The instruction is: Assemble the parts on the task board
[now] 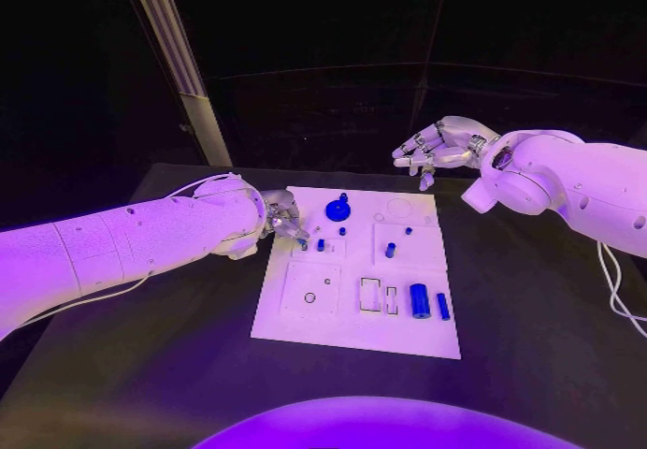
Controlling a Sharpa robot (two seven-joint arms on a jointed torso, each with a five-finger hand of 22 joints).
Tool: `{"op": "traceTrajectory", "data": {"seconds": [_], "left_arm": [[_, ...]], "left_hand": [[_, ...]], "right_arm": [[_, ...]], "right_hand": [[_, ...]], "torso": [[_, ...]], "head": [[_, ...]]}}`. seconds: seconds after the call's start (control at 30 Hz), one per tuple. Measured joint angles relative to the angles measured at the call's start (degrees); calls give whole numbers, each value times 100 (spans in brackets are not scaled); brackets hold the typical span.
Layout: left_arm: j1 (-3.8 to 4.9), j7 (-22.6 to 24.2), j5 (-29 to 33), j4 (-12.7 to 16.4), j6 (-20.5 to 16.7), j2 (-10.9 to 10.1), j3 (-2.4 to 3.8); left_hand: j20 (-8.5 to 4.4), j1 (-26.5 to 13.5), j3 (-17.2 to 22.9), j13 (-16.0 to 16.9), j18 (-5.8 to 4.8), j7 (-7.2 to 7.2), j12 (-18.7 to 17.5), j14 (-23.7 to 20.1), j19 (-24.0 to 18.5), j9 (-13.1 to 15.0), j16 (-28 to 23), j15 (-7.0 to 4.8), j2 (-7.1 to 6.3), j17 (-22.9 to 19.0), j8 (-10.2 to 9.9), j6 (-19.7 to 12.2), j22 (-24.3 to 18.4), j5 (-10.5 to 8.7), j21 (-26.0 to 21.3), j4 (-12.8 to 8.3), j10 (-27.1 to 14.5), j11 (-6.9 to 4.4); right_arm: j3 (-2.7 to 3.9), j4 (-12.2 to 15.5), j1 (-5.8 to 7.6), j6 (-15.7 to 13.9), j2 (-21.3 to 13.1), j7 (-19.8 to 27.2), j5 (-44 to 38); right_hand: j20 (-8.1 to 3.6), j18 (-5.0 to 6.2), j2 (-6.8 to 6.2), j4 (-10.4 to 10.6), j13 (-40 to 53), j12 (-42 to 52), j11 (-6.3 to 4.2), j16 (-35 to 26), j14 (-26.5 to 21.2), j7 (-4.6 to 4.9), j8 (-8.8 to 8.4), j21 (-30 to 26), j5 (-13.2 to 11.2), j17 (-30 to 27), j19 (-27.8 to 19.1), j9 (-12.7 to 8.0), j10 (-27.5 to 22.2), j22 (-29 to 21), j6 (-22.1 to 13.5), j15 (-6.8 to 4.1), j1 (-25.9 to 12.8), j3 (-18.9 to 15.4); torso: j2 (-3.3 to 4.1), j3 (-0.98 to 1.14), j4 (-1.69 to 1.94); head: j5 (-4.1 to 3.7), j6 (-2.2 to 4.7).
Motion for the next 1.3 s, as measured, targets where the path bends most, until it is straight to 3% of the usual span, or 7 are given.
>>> {"op": "traceTrajectory", "data": {"seconds": [1.3], "left_arm": [[5,-98,-15,2,351,39,-3]], "left_hand": [[0,-41,71,4,0,-23,0,0,0,28,0,0,-3,0,45,23,-1,22,0,58,17,2]], "right_arm": [[0,-6,-5,7,-2,3,-3]], "right_hand": [[0,0,0,0,0,0,0,0,0,0,0,0,-1,-3,0,0,0,2,0,0,0,0]], "torso": [[1,3,0]], "head": [[-11,-39]]}}
